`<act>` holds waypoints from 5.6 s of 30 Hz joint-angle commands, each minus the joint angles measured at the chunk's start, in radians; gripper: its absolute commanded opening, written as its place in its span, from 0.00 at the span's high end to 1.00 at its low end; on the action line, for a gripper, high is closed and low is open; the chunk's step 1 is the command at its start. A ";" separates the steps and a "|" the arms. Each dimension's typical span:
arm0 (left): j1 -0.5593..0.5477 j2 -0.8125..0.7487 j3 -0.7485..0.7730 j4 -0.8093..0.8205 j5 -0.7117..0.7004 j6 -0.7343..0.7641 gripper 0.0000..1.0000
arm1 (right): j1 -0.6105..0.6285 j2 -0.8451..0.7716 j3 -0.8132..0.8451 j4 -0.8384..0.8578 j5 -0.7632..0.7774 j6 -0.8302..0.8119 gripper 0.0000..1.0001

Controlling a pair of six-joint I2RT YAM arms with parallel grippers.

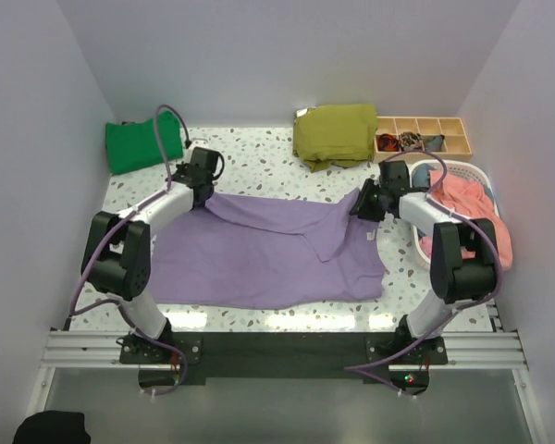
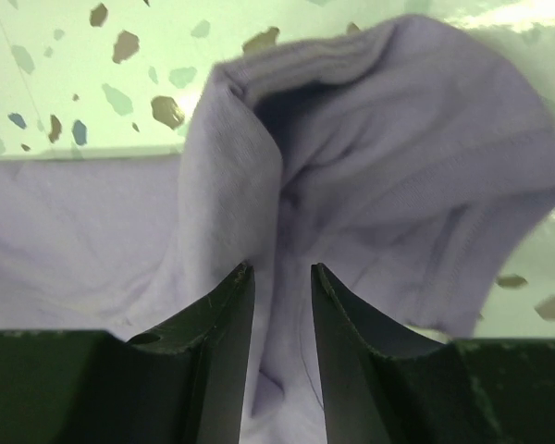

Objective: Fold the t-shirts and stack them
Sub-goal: Fold the flattened tshirt in 1/3 of the way

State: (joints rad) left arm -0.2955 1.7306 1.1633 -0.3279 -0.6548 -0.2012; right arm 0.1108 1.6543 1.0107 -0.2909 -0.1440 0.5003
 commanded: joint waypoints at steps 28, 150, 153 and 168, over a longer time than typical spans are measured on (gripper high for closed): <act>-0.004 0.057 0.009 0.064 0.070 0.000 0.96 | -0.043 0.258 0.290 0.076 -0.054 -0.009 0.67; 0.372 0.003 -0.418 0.667 0.598 -0.420 0.60 | 0.210 0.295 0.299 0.035 -0.270 -0.097 0.57; 0.372 0.012 -0.410 0.667 0.592 -0.432 0.61 | 0.214 0.305 0.273 0.039 -0.259 -0.097 0.58; 0.392 0.057 -0.363 0.695 0.627 -0.448 1.00 | 0.216 0.311 0.195 0.027 -0.143 -0.100 0.72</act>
State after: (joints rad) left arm 0.0826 1.7683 0.7666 0.3431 -0.0330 -0.6525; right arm 0.3244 1.9572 1.2259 -0.2466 -0.3656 0.4187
